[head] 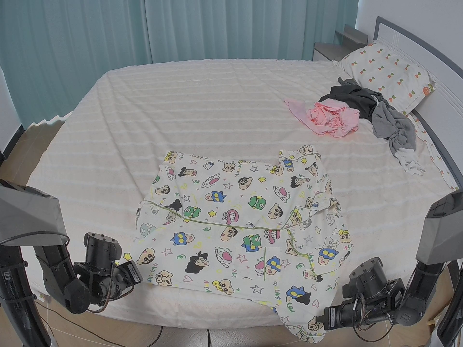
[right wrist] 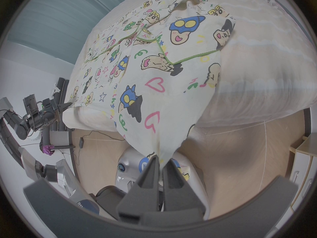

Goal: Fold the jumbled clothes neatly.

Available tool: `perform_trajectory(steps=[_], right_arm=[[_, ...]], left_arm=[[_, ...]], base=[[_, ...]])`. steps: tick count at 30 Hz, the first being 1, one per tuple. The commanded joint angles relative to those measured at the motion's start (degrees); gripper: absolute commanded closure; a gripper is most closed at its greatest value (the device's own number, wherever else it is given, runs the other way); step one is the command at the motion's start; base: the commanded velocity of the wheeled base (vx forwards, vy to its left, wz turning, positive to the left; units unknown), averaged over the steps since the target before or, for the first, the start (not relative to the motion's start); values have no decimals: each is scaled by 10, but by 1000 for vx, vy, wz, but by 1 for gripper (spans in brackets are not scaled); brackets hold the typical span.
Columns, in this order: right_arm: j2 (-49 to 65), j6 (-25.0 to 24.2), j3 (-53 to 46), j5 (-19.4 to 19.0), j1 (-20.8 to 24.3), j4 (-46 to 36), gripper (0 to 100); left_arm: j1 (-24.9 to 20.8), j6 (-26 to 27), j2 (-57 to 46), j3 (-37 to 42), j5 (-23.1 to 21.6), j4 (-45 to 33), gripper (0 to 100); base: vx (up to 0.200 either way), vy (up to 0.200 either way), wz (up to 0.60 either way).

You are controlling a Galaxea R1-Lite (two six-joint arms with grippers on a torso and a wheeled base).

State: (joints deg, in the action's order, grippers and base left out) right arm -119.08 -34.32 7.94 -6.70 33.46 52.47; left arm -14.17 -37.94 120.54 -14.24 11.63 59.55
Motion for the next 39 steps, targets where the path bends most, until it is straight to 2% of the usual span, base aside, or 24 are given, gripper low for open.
perform_trajectory(steps=[1, 8, 16, 22, 27, 31, 34, 35, 39], right_arm=[[22, 0, -14, -10, 0, 0, 100], [31, 2, -34, -23, 2, 3, 100], [29, 4, -78, -37, 6, 50, 100], [31, 3, -79, -45, 5, 57, 100], [54, -4, -79, -45, -18, 105, 100], [83, -4, -56, -39, -62, 134, 100], [91, -5, -41, -38, -74, 134, 100], [100, -5, -16, -37, -89, 134, 100], [97, -5, 31, -25, -111, 133, 100]], left_arm=[[-1, 5, 2, 4, 0, -6, 100], [-14, 16, -1, 17, 0, -38, 100], [-18, 29, -1, 20, 0, -68, 100], [-23, 27, -2, 13, -1, -61, 100], [-24, 23, -25, -11, -1, -53, 100], [-23, -17, -43, -80, 0, -54, 100], [-22, -22, -39, -105, 1, -53, 100], [-17, -24, -32, -141, 1, -54, 100], [-10, -25, -16, -200, 6, -60, 100]], base=[[0, 0, 0], [0, 0, 0], [0, 0, 0], [0, 0, 0], [0, 0, 0], [0, 0, 0], [0, 0, 0], [0, 0, 0], [0, 0, 0]])
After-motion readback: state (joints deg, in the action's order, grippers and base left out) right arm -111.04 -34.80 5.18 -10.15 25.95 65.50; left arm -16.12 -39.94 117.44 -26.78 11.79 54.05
